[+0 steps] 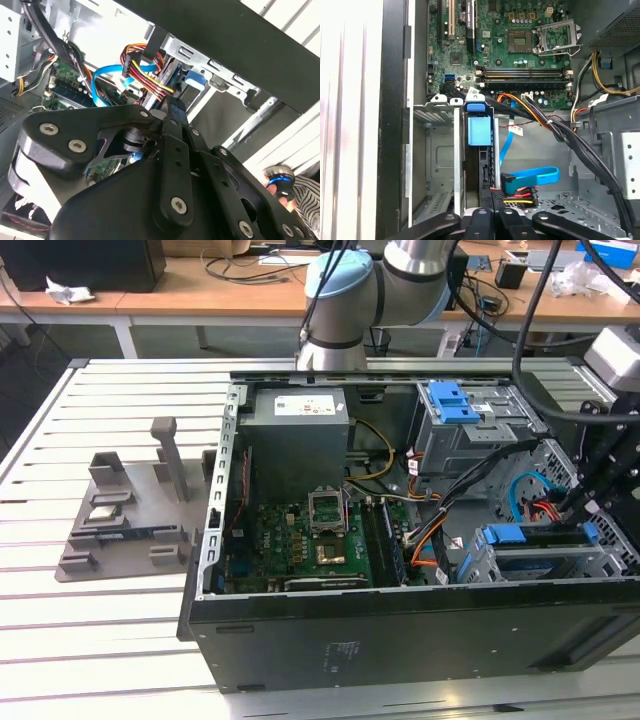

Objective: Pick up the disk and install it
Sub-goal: 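Insert the first disk wire, then insert the second disk wire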

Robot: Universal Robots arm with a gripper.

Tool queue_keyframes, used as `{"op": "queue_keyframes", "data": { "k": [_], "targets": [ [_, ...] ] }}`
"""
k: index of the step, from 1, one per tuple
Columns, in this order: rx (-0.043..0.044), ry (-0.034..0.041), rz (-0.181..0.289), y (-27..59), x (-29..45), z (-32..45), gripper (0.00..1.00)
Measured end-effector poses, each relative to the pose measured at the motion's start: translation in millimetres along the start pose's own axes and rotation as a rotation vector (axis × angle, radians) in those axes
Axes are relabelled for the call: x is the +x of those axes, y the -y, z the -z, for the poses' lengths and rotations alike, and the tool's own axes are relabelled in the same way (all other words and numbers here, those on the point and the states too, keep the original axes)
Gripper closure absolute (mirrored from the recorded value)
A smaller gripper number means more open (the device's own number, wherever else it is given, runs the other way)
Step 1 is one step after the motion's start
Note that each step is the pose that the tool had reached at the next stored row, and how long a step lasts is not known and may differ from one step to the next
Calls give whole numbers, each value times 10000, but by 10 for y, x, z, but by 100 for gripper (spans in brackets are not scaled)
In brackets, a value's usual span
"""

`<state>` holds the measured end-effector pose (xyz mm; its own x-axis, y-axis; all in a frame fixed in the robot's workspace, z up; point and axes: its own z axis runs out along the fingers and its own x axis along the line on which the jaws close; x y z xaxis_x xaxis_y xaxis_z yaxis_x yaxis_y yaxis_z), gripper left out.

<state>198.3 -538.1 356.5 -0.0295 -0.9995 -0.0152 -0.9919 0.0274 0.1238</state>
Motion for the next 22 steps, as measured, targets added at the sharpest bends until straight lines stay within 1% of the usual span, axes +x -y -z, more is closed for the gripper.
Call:
{"op": "queue_keyframes", "data": {
  "k": [1, 2, 3, 5, 6, 8, 16, 17, 18, 19, 20, 21, 22],
  "targets": [
    [0, -2, 0, -8, -5, 62, 89],
    [1, 0, 0, -19, -9, 151, 89],
    [1, -2, 0, -27, -11, 218, 89],
    [1, 1, 0, -37, -13, 296, 89],
    [1, -1, 0, -44, -14, 350, 89],
    [0, 2, 0, -48, -15, 382, 89],
    [1, 2, 0, -48, -15, 384, 89],
    [1, 3, 0, -48, -15, 384, 76],
    [1, 3, 0, -48, -15, 384, 76],
    [1, 4, 0, -48, -15, 383, 70],
    [1, 4, 2, -53, -15, 382, 70],
    [-1, 57, 13, -145, -71, 224, 70],
    [-3, 53, 81, -146, -71, 131, 84]
  ]
}}
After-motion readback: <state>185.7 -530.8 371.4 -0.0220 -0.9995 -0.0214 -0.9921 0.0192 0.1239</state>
